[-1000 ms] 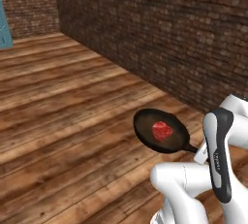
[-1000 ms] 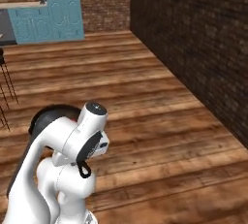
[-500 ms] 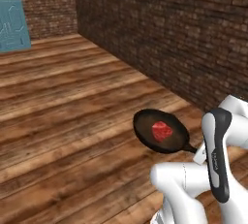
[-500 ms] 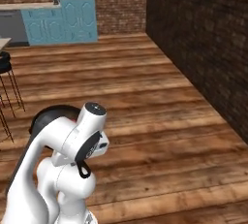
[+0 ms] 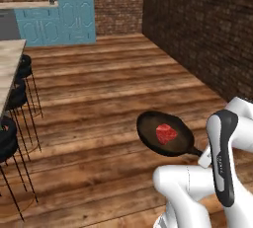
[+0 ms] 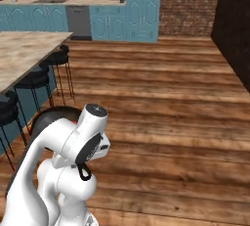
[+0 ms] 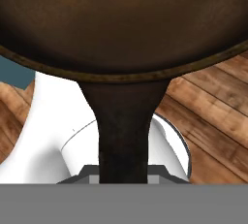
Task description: Pick up the pan with the steak in it and place it on the dining table. Then place the steak on the plate.
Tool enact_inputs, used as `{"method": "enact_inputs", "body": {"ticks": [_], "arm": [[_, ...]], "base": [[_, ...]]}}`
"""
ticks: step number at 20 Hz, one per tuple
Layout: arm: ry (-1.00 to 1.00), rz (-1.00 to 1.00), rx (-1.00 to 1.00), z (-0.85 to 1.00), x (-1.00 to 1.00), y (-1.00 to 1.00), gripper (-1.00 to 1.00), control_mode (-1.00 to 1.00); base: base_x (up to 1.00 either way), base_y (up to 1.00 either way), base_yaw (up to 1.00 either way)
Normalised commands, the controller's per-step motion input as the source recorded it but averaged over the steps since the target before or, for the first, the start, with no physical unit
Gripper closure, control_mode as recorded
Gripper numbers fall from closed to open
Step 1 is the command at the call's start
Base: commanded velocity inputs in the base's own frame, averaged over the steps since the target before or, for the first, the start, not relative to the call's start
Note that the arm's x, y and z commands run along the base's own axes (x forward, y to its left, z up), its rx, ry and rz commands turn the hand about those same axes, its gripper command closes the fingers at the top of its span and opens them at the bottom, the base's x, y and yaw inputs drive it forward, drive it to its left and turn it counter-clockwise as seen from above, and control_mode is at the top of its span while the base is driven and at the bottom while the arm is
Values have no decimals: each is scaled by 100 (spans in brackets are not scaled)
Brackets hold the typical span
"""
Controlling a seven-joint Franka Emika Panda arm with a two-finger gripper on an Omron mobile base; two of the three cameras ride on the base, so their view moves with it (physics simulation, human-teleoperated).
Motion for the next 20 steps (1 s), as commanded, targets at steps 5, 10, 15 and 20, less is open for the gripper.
{"method": "enact_inputs", "body": {"ticks": [5,10,15,20], "arm": [[0,0,0,0,0,0,100,100],[0,0,0,0,0,0,100,100],[0,0,0,0,0,0,100,100],[0,0,0,0,0,0,100,100]], "base": [[-1,0,50],[-3,0,50],[-7,2,48],[-12,6,47]]}}
